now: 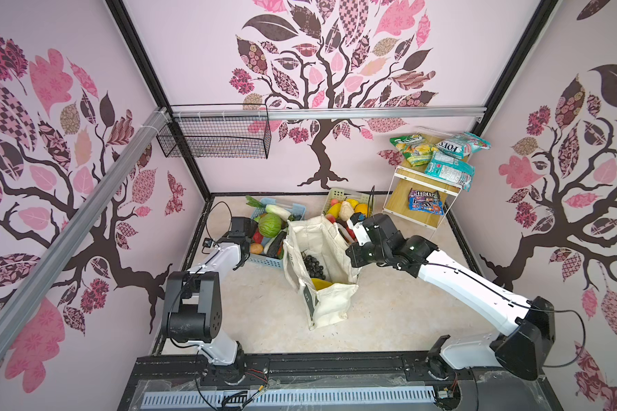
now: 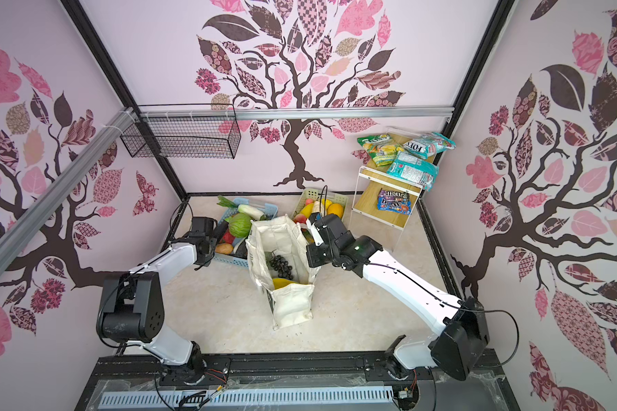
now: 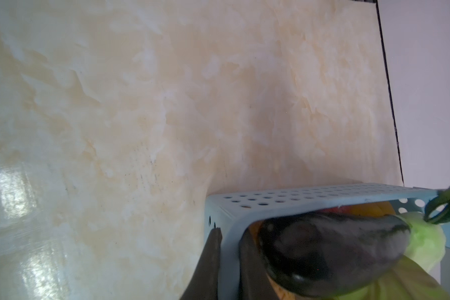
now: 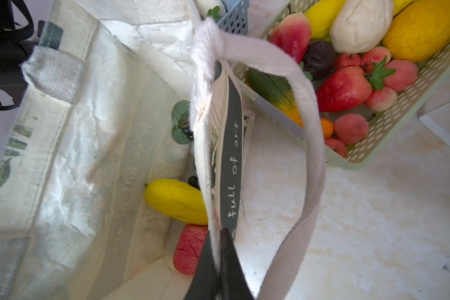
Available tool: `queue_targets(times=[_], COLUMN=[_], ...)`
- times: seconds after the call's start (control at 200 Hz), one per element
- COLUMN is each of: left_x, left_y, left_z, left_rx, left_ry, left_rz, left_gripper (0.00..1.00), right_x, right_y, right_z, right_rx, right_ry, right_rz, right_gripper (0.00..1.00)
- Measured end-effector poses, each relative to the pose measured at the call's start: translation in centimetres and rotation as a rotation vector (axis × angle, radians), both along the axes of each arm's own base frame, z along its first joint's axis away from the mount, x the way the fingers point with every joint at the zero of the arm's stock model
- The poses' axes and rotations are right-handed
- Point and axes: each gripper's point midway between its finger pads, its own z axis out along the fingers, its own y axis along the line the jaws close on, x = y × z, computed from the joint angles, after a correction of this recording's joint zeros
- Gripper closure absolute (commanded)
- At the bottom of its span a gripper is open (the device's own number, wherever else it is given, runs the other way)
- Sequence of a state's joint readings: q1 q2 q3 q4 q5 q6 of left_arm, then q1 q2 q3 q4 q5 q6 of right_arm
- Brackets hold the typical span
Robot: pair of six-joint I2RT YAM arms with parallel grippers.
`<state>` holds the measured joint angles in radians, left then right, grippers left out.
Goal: Place the food into the grocery bag and tie it
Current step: 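Lower the left gripper into the blue basket over the purple eggplant, then close the left gripper around the purple eggplant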
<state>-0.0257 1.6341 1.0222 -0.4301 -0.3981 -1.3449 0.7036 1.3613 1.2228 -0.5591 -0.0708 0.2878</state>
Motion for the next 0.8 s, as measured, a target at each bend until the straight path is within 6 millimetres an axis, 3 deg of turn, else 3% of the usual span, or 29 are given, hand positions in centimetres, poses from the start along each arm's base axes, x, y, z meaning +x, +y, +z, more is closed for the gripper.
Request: queue_targets(times=[0.245, 0.53, 0.645, 0.8], left_x=[2.1, 3.3, 3.5, 3.1], left_y=[2.1, 1.4, 0.7, 0.6], left_z=[0.0, -0.6, 0.4, 3.9], left_rx=[-0.008, -0.033, -0.034, 0.010], left_ry=[-0.025, -0.005, -0.010, -0.041], left_rz=[0.095, 0.012, -0.070, -0.182], left_gripper=[0.84, 0.59, 0.51, 0.48], right_x=[0.1, 0.1, 0.1, 0.0], right_y=[-0.2, -0.2, -0.2, -0.1], right_z=[-0.1, 0.2, 0.3, 0.4], right_rx=[-0.013, -0.016, -0.014, -0.008], right_ry=[-0.005, -0.003, -0.003, -0.001], right_rz=[-0.003, -0.003, -0.002, 0.004], right_gripper=[1.00, 1.00, 1.00, 1.00])
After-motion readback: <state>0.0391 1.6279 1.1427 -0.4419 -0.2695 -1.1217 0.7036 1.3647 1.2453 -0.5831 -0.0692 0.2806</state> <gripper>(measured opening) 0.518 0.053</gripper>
